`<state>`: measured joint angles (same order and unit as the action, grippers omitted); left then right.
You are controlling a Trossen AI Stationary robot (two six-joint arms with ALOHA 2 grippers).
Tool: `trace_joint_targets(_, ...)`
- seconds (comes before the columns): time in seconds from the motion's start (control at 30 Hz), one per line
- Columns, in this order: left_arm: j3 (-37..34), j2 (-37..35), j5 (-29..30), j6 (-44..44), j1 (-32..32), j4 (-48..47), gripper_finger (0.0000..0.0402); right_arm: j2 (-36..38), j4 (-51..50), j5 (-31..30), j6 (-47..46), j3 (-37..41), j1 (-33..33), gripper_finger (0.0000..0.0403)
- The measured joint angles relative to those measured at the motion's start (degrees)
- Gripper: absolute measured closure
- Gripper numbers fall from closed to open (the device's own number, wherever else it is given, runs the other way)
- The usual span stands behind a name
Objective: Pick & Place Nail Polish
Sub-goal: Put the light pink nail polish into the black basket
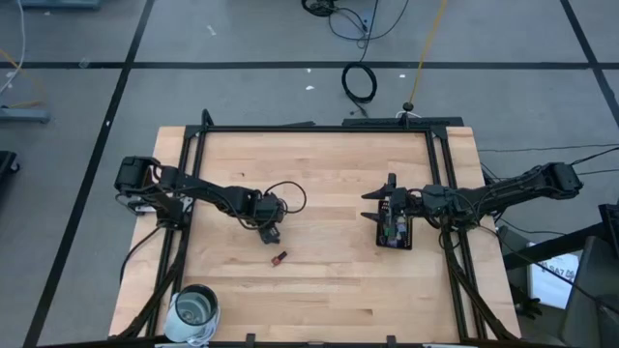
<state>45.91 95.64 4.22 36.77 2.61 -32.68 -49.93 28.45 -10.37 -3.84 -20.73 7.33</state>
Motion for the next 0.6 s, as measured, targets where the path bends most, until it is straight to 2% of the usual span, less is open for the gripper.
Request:
trace_joint_targets(0.1,-0.02,0.04,1.06,0.87,0.11,0.24,0.03,0.0,-0.02,0.0,0.0,0.0,0.0,0.0177)
trace_joint_targets(0.27,0.0,-0.06,-0.36,0.33,-0.52,0.22,0.0363,0.0,-0.07,0.0,0.0,0.0,0.0,0.0177)
trace_joint_targets(0.47,0.0,-0.08,0.26,0.82,-0.81,1.18,0.0369,0.0,-0.31,-0.01,-0.03,0.0,-0.01,0.0177)
trace_joint_targets(0.6,0.19,-0.33,2.03,-3.73,-0.57,4.69,0.0369,0.0,-0.58,-0.02,-0.22,0.0,0.0,0.0177)
